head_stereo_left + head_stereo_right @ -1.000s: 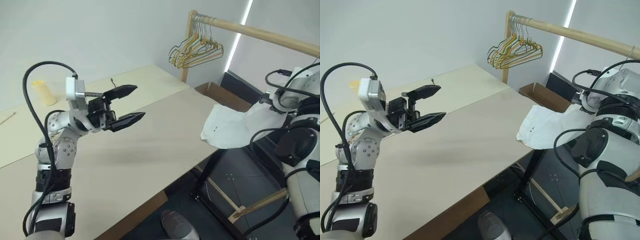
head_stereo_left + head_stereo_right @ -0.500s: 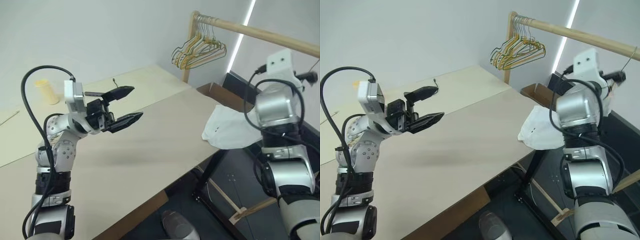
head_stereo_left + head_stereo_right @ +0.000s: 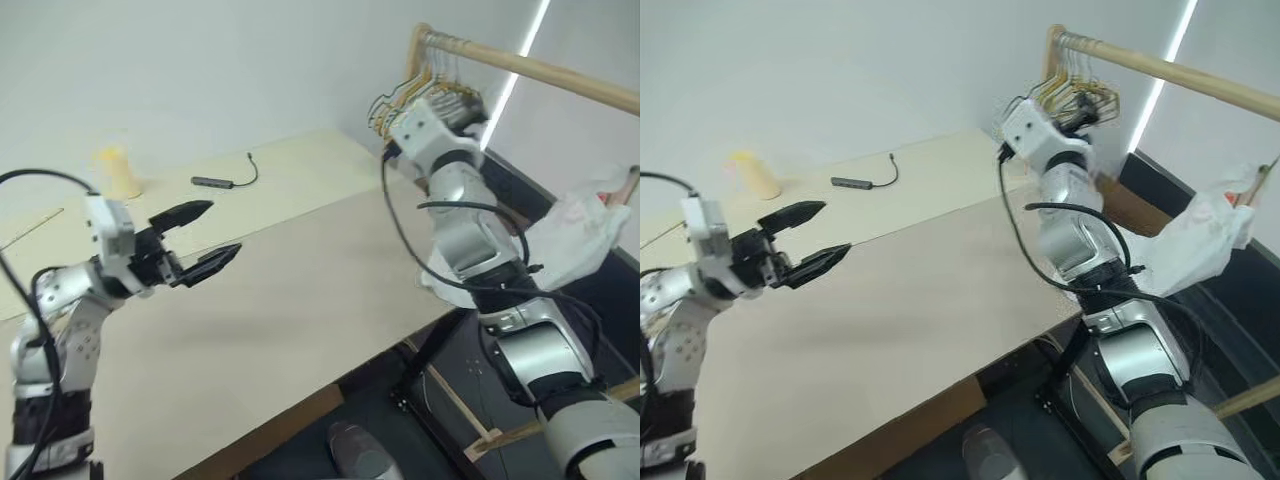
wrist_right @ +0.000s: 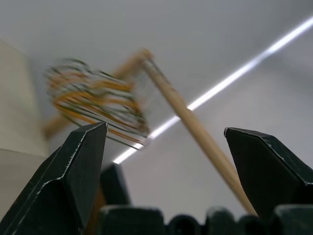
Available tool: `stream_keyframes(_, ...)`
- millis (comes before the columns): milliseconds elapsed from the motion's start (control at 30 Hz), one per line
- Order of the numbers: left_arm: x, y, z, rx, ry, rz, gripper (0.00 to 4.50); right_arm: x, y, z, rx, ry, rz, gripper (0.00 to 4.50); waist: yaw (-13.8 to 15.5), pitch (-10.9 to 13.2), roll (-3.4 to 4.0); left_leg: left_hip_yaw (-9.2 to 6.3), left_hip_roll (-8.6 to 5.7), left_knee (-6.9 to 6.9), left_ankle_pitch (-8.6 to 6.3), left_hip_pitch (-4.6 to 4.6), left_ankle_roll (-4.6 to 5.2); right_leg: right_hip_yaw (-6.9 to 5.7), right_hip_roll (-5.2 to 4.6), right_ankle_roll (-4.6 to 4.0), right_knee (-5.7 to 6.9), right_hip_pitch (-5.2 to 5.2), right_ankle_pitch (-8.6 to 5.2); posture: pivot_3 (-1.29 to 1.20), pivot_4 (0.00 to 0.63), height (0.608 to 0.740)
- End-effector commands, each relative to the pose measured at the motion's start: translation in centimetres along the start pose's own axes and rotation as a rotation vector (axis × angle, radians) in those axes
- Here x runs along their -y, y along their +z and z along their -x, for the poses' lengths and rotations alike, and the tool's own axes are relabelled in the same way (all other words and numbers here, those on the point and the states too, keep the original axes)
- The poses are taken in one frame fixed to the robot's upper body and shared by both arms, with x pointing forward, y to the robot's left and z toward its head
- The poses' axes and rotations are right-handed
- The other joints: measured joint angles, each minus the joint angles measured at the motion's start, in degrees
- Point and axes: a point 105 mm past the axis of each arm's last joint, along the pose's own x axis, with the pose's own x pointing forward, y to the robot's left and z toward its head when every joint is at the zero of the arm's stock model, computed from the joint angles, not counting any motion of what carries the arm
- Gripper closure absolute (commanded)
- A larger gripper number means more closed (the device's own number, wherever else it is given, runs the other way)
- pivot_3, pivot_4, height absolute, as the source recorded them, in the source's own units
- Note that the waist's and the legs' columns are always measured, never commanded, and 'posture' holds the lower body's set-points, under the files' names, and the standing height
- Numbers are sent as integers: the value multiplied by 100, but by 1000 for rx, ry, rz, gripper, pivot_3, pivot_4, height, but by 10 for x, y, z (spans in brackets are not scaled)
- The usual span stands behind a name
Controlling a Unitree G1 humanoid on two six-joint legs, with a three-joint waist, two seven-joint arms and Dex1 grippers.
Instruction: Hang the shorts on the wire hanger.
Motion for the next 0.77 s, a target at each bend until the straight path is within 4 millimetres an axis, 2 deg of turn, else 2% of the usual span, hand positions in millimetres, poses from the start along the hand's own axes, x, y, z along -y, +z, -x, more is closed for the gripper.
stream_keyframes(33,6,12,11,-12,58,-67,0,-21,30,9,172,172,-54,55,261,0,-4,2,-1,0,0,-13,0,2,-1,-8,3,-17,5,-38,0,740)
stream_keyframes(167,13,12,21,-40,120,-58,0,-57,34,27,266,359,23,55,858,1,-4,-1,0,0,-1,-49,-1,-7,-1,-15,7,-58,8,32,0,740)
stream_keyframes(300,16,13,27,-49,156,-49,0,-75,29,38,282,455,38,55,1395,-1,-7,5,-4,13,0,-111,-3,-9,-4,-22,29,-133,12,74,0,740)
stream_keyframes(367,14,9,29,-81,184,-26,0,-81,25,42,291,472,77,55,1620,-2,-7,9,-10,17,0,-113,-3,-10,-3,-30,49,-140,10,100,0,740)
stream_keyframes(600,18,7,34,-116,206,-24,0,-99,19,49,297,518,123,55,2078,-2,-9,59,0,17,4,-91,-7,-19,17,-63,82,-142,-3,147,0,740)
stream_keyframes(767,18,2,34,-141,238,3,0,-104,22,52,335,539,160,55,2209,-3,-9,62,3,17,7,-88,-10,-21,24,-70,86,-141,-4,165,0,740)
